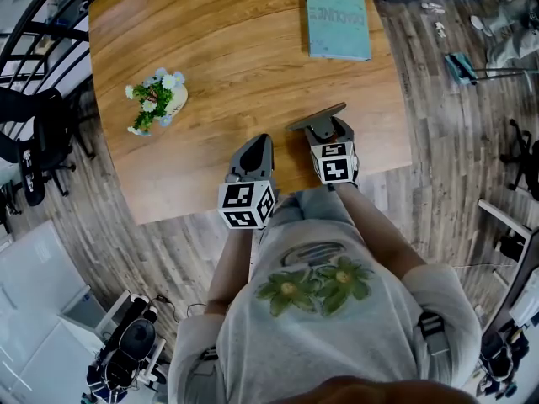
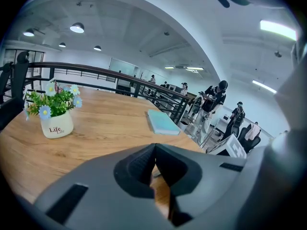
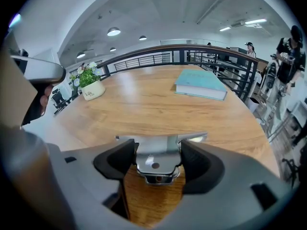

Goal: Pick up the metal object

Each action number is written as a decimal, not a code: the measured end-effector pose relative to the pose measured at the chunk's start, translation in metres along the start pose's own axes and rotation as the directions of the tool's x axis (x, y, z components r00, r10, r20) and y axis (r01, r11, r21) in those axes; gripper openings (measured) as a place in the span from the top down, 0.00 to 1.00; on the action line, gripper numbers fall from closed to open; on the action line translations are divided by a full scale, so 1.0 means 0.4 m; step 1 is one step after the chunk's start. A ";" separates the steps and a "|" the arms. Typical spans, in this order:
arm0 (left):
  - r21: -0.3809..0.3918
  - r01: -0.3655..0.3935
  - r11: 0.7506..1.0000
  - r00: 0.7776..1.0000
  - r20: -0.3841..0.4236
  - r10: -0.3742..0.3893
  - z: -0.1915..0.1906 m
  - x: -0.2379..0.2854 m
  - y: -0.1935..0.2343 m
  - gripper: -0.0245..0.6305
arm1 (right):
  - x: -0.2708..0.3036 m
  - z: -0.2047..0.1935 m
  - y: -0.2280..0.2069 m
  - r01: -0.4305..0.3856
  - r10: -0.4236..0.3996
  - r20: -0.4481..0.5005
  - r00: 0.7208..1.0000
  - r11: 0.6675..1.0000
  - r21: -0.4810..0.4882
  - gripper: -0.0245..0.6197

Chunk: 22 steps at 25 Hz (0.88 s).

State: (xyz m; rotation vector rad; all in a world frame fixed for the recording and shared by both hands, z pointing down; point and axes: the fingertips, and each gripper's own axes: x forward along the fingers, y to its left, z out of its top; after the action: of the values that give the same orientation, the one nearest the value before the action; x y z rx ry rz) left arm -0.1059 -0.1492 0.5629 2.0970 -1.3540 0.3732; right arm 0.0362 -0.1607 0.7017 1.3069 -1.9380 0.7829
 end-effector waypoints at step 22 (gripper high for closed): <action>0.003 0.005 1.000 1.000 0.008 -0.005 0.009 -0.008 0.006 0.94 | 0.010 -0.008 0.001 0.018 -0.016 0.014 1.000 0.994 -0.107 0.51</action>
State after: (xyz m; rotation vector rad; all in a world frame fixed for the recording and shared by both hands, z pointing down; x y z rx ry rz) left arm -0.1100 -0.1496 0.5593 2.1053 -1.3534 0.3654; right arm 0.0355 -0.1602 0.7067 1.2653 -1.9489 0.6544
